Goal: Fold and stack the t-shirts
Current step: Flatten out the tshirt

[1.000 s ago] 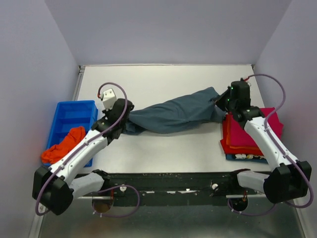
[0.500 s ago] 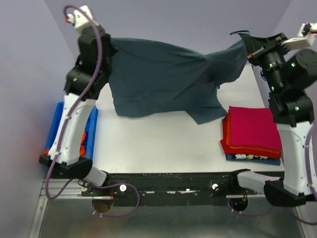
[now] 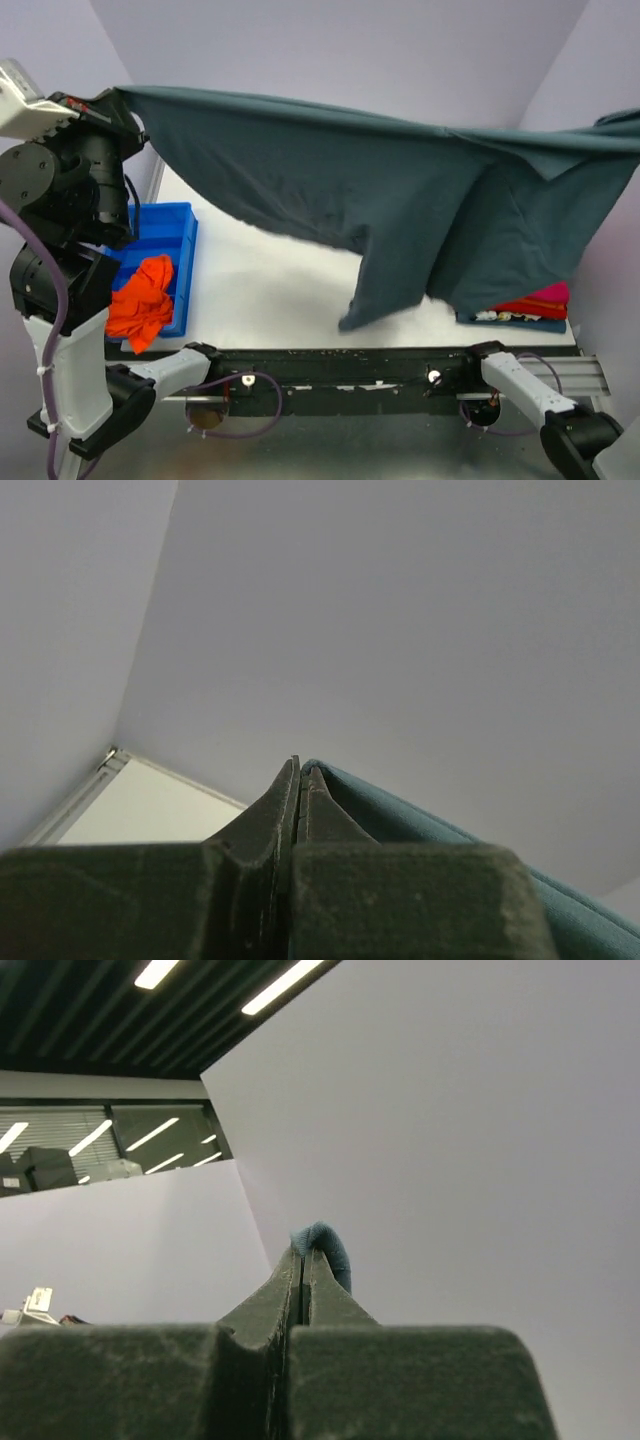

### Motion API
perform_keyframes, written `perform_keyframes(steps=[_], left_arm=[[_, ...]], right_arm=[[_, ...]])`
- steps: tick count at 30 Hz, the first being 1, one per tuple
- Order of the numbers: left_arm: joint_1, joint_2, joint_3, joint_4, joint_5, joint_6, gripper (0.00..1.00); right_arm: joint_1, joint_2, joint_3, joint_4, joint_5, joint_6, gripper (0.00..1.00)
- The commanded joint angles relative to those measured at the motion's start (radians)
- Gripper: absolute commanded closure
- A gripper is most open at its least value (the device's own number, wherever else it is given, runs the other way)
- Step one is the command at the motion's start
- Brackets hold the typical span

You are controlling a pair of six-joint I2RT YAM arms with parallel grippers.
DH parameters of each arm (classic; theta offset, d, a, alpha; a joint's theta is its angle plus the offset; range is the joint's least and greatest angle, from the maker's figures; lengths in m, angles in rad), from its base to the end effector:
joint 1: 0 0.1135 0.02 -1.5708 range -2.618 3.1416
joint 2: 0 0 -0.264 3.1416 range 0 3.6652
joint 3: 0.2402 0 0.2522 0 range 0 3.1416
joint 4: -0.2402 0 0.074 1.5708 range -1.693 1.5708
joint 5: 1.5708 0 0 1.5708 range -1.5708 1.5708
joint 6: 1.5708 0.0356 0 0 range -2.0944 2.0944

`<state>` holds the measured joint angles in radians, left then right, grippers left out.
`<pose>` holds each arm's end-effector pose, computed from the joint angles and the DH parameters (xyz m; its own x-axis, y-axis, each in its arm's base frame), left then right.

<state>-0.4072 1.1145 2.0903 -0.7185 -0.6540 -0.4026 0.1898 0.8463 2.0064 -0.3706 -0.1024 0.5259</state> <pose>0.0914 -0.0158 0.6130 0.3035 -0.4696 -0.8291 -0.1163 0.8454 -0.5213 -0.0352 -0.0031 0.6374 0.4733 0.5994 -0.6455 -0.5735 0.7659 0.2907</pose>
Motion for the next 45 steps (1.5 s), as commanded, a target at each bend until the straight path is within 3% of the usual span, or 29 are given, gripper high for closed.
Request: perform_keyframes(steps=[1,4,6,10,13,15,16,17,18,23,27,29,34,37,42,45], left_arm=[[0.011,0.148,-0.037,0.013,-0.076,0.057,1.00],[0.030,0.234,-0.191,0.074,-0.122,0.042,1.00],[0.066,0.301,-0.265,0.091,-0.077,-0.013,1.00],[0.142,0.425,-0.254,0.110,0.030,-0.056,1.00],[0.168,0.484,-0.078,0.084,0.027,-0.041,1.00],[0.206,0.557,0.122,0.026,0.101,-0.032,1.00],[0.226,0.615,0.295,-0.049,0.141,-0.039,1.00],[0.251,0.751,0.611,-0.144,0.180,-0.038,1.00],[0.258,0.761,0.637,-0.128,0.183,-0.038,1.00],[0.283,0.601,0.178,0.189,0.231,-0.065,1.00],[0.289,0.622,0.096,0.189,0.244,-0.068,1.00],[0.291,0.605,0.001,0.221,0.266,-0.068,1.00],[0.286,0.438,-0.508,0.465,0.365,-0.130,1.00],[0.277,0.326,-0.755,0.522,0.340,-0.198,1.00],[0.260,0.053,-1.181,0.597,0.251,-0.363,1.00],[0.254,-0.108,-1.367,0.581,0.255,-0.421,1.00]], right_arm=[[-0.003,0.236,0.110,-0.166,0.040,0.002,0.99],[-0.004,0.342,0.027,-0.174,0.004,0.040,0.99],[-0.003,0.410,-0.056,-0.136,-0.022,0.055,0.99],[-0.004,0.584,0.006,-0.166,-0.054,0.053,0.99],[-0.015,0.692,0.184,-0.208,-0.051,0.045,0.99],[-0.044,0.761,0.343,-0.235,-0.063,0.046,0.99],[-0.061,0.792,0.421,-0.237,-0.083,0.052,0.99],[-0.110,0.830,0.495,-0.196,-0.152,0.083,0.99],[-0.131,0.832,0.488,-0.167,-0.180,0.104,0.99],[-0.259,0.882,0.460,-0.087,-0.374,0.200,0.99],[-0.279,0.878,0.330,-0.058,-0.468,0.207,0.99],[-0.279,0.831,0.180,-0.036,-0.503,0.195,0.99],[-0.279,0.596,-0.362,0.080,-0.444,0.200,0.99],[-0.279,0.469,-0.623,0.096,-0.376,0.232,0.99],[-0.279,0.260,-0.961,0.092,-0.275,0.327,0.99],[-0.280,0.140,-1.064,-0.025,-0.212,0.289,0.99]])
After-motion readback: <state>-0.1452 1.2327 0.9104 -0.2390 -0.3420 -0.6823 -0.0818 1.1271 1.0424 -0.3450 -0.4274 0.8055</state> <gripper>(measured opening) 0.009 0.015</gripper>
